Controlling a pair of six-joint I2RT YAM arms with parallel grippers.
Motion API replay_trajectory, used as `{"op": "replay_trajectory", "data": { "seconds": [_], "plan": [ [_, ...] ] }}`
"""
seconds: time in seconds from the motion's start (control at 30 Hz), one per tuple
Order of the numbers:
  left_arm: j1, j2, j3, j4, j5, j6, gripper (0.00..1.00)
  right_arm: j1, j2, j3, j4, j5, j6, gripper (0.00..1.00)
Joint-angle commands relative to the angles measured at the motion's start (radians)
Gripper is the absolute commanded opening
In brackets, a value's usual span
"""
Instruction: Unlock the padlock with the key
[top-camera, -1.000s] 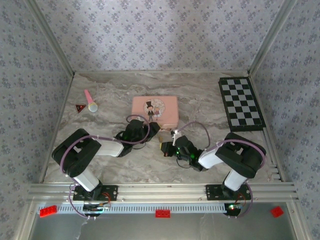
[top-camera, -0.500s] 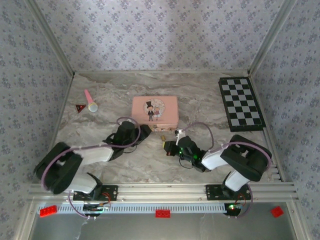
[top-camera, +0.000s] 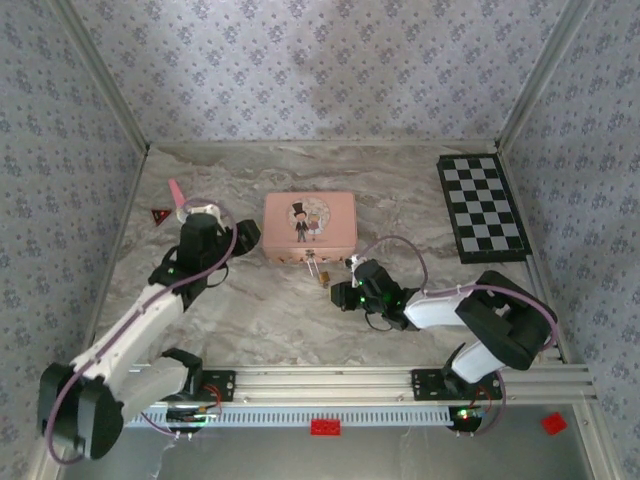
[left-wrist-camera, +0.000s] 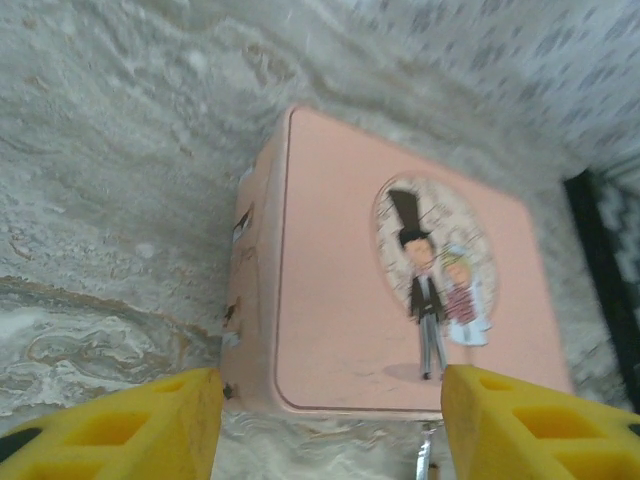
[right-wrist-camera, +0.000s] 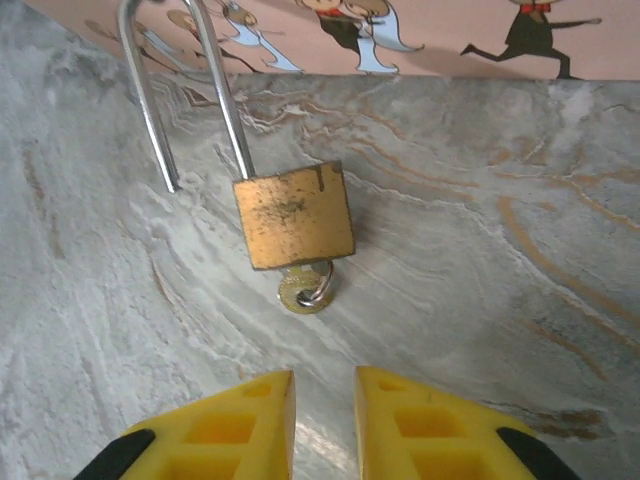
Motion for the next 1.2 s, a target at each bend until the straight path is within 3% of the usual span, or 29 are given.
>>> {"op": "replay_trajectory", "data": {
  "seconds": [0.0,0.17,0.37,0.53,0.7,0.97,1.17],
  "plan": [
    [0.008,0.116,0.079,-0.081,0.116,0.146,0.60,-0.004,-0.027,0.053,-0.130,-0.028,-0.081,0.30],
    [0.022,0.306,0.165,-0.062,0.198,0.195,0.61,-0.035,-0.078,0.079,-0.199,-0.057,-0.170,0.44],
    [0.043,0.436,0.196,0.007,0.255,0.182,0.64,-0.093,-0.045,0.177,-0.306,-0.126,-0.303,0.49],
    [0.040,0.499,0.204,0.022,0.278,0.151,0.63,-0.128,0.053,0.303,-0.377,-0.217,-0.389,0.50],
    [0.009,0.503,0.179,0.006,0.222,0.117,0.60,-0.160,0.135,0.395,-0.416,-0.270,-0.431,0.49],
    [-0.064,0.494,0.134,0.059,0.204,0.038,0.58,-0.168,0.202,0.436,-0.423,-0.252,-0.460,0.46],
    [-0.082,0.485,0.121,0.071,0.174,-0.004,0.57,-0.183,0.195,0.392,-0.322,-0.210,-0.395,0.43]
  ]
}}
